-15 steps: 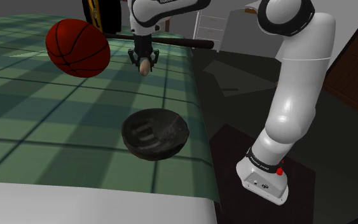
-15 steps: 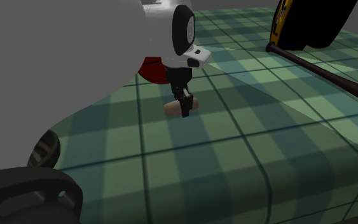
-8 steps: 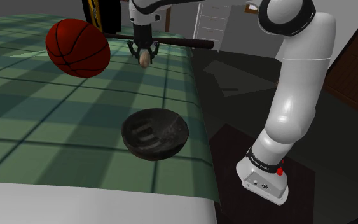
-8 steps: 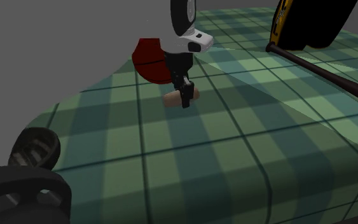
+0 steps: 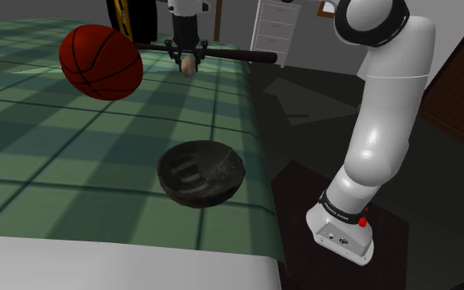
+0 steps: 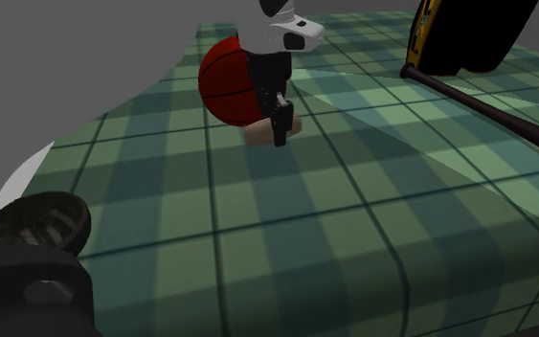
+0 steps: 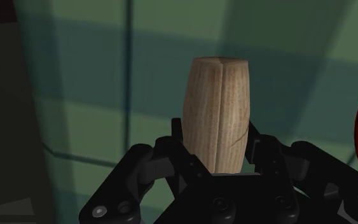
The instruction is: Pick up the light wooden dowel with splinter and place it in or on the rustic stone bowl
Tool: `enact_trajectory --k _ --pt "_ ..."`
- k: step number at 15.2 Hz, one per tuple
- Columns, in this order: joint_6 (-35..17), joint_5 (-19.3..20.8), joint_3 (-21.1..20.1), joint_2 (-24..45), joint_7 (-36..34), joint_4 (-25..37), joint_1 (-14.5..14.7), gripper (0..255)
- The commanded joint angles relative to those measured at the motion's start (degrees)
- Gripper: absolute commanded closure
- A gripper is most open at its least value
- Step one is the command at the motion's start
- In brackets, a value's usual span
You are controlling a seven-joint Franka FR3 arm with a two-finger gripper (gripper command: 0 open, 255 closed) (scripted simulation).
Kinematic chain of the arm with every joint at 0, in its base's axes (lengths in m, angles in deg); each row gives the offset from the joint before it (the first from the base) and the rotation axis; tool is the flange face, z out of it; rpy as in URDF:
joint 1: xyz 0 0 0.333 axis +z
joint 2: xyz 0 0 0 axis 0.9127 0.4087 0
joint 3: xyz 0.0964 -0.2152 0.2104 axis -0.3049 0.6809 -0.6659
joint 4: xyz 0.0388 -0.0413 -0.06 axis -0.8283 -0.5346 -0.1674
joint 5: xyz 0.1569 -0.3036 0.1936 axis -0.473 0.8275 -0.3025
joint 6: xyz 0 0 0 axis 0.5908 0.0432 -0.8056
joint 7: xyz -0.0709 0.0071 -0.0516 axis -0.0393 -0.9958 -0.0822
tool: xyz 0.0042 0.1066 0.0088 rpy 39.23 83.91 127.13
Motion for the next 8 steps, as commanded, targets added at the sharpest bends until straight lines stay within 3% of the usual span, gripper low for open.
enact_trajectory --k 1,6,8 --pt "1.54 0.05 -0.02 0.21 0.16 1.74 0.15 255" --pt "5.84 0.37 -0.08 1.21 0.48 7.01 0.75 255" --pt "4.18 -0.86 -0.79 -2.86 -1.0 1.29 0.83 255"
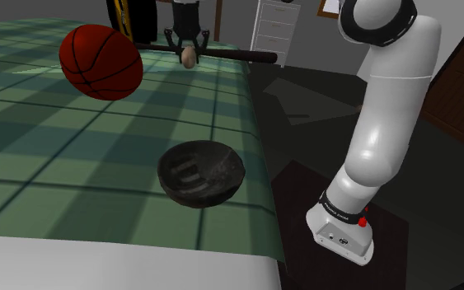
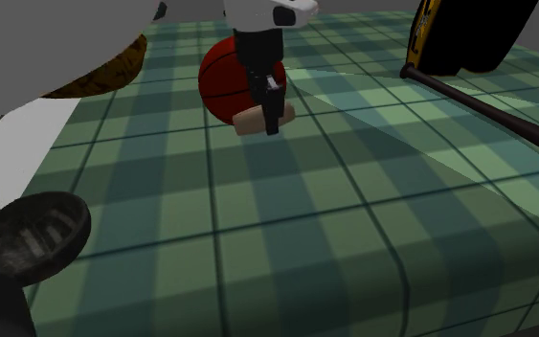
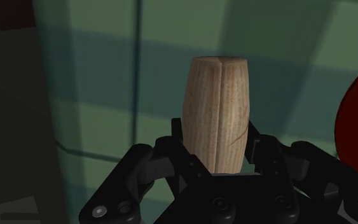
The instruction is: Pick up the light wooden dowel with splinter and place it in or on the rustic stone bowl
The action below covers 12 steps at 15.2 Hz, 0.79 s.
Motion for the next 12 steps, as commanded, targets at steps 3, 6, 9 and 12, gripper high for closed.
enact_trajectory --k 3,6,9,12 --pt "-1.87 -2.14 -1.32 -6.54 -2.63 -8.33 0.63 255" --pt "-3.13 -3.95 -2.41 -11.4 -4.78 -14.33 1.45 255" --pt "-3.93 -5.77 -3.58 -15.78 -7.0 -19.37 2.53 255" --pt "-4.37 -7.6 -4.83 -19.74 -9.33 -23.6 3.84 255"
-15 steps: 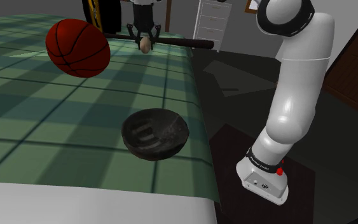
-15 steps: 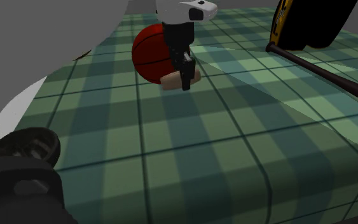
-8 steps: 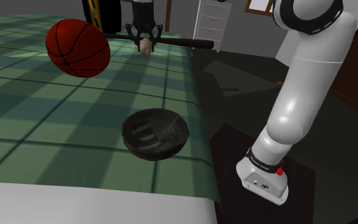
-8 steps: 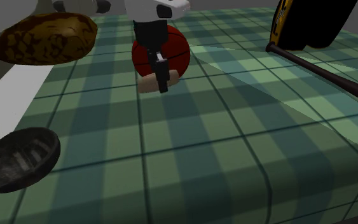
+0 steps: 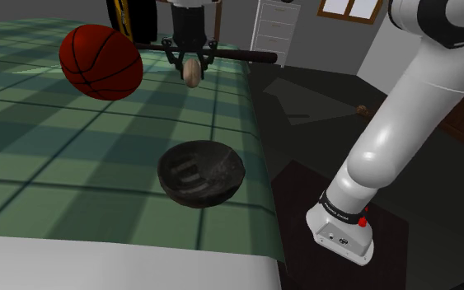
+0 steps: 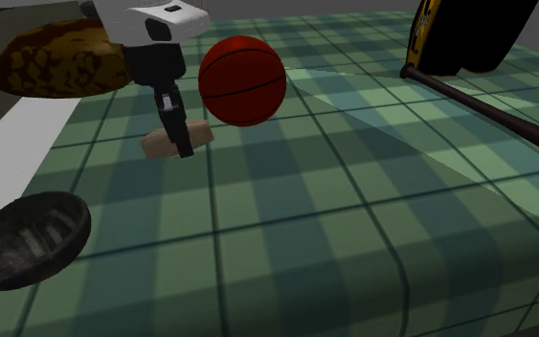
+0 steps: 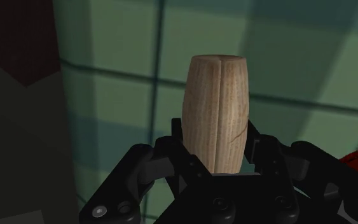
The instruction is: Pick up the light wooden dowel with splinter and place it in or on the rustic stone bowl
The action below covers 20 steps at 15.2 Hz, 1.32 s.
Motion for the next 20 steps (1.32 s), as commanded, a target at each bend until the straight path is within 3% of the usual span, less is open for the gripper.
enact_trajectory --k 1,10,20 --pt "-0.21 -1.22 -0.73 -2.57 -1.39 -2.64 0.77 255" --pt "0.21 -6.66 -5.53 -11.5 -9.57 -10.53 5.58 255" --pt "1.71 -11.87 -12.71 -16.33 -20.64 -12.9 10.86 255"
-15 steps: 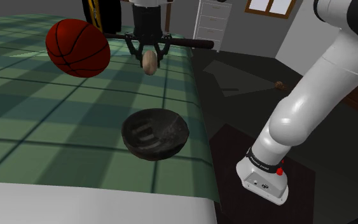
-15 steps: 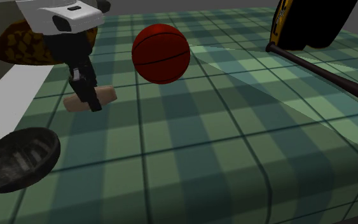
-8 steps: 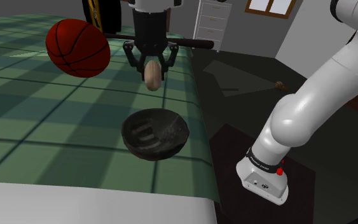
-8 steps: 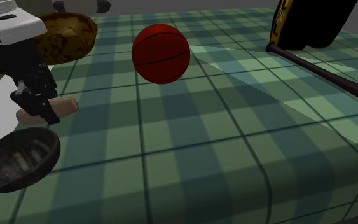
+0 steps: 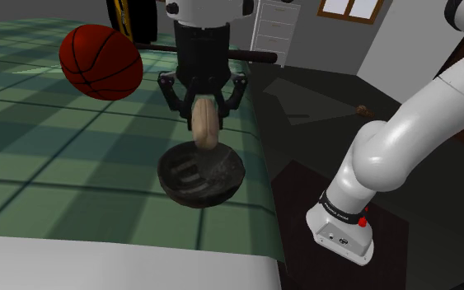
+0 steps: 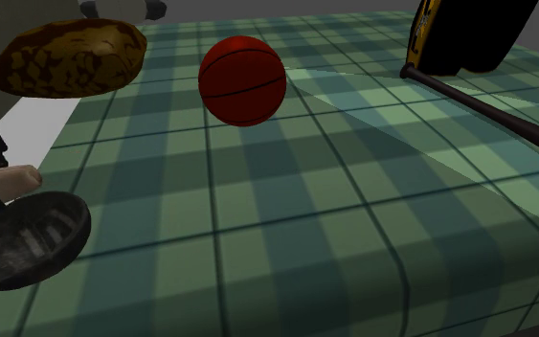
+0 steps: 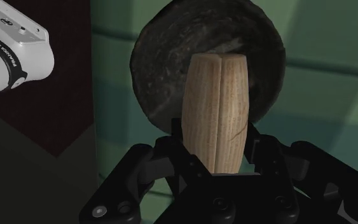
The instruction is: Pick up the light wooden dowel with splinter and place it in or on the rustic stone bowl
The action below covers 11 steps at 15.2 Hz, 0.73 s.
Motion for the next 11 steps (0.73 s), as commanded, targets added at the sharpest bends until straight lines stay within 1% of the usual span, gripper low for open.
enact_trajectory --k 1,11 --pt "-0.75 -0.43 -0.96 -0.06 -1.33 -0.74 0.48 255" --pt "-8.4 -0.89 -1.96 0.01 -1.53 -8.32 0.85 255"
